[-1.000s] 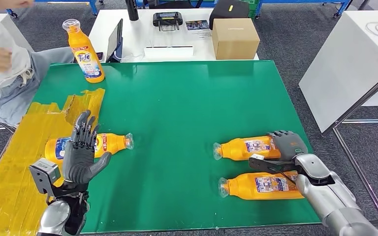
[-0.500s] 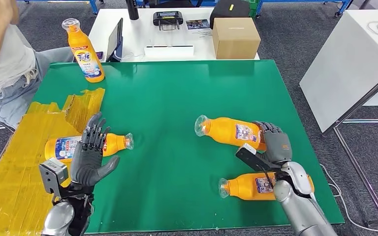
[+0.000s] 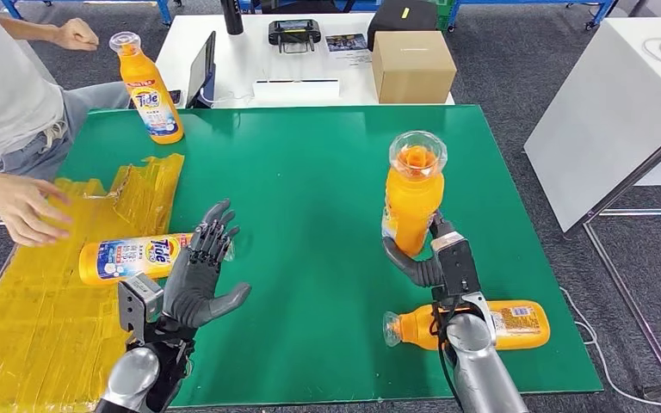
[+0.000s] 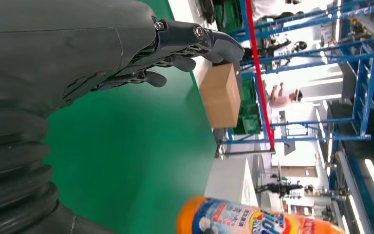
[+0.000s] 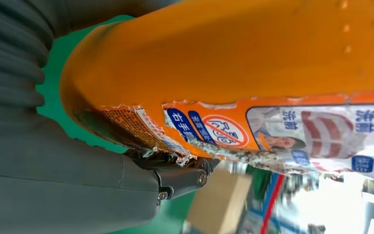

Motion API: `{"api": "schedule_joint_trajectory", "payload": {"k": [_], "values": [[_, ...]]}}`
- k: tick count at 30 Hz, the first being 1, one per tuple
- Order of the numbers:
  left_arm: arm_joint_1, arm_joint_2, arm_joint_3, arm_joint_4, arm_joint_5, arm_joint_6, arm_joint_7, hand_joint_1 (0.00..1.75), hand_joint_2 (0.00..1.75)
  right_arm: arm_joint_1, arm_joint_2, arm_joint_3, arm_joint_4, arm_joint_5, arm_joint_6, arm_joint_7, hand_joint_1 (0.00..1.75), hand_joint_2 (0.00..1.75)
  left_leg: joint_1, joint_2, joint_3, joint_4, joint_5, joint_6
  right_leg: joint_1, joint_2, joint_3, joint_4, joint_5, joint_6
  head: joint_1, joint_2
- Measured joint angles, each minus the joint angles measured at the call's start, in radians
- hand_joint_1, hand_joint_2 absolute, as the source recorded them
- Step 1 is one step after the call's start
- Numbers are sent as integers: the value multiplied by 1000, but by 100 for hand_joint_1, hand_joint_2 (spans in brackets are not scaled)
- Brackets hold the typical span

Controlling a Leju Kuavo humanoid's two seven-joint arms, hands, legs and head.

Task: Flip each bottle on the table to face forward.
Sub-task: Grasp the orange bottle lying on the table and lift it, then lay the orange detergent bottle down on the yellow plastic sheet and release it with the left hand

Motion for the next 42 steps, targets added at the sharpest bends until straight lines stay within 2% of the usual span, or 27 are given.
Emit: {"api": "schedule_joint_trajectory", "payload": {"k": [2, 11, 19, 25, 42], "values": [[-8, 1, -11, 7, 1, 0, 0, 0, 175, 0, 13, 10, 1, -38, 45, 0, 175, 175, 0, 0, 0, 0, 0, 0, 0, 0, 0, 0, 0, 0, 0, 0], [-34, 3, -42, 29, 4, 0, 1, 0, 175, -8, 44, 50, 19, -70, 107, 16, 175, 175, 0, 0, 0, 0, 0, 0, 0, 0, 0, 0, 0, 0, 0, 0], [-66, 4, -80, 42, 17, 1, 1, 0, 175, -59, 78, 178, 130, -48, 173, 36, 175, 175, 0, 0, 0, 0, 0, 0, 0, 0, 0, 0, 0, 0, 0, 0], [-82, 4, -95, 49, 18, 10, -2, 0, 175, -89, 101, 280, 194, -25, 186, 37, 175, 175, 0, 0, 0, 0, 0, 0, 0, 0, -1, 0, 0, 0, 0, 0], [-95, 2, -122, 75, 16, 23, -10, 0, 175, -144, 126, 402, 265, 23, 172, 51, 175, 175, 0, 0, -1, 0, 0, 0, 0, 0, -1, 0, 0, 0, 0, 0]]}}
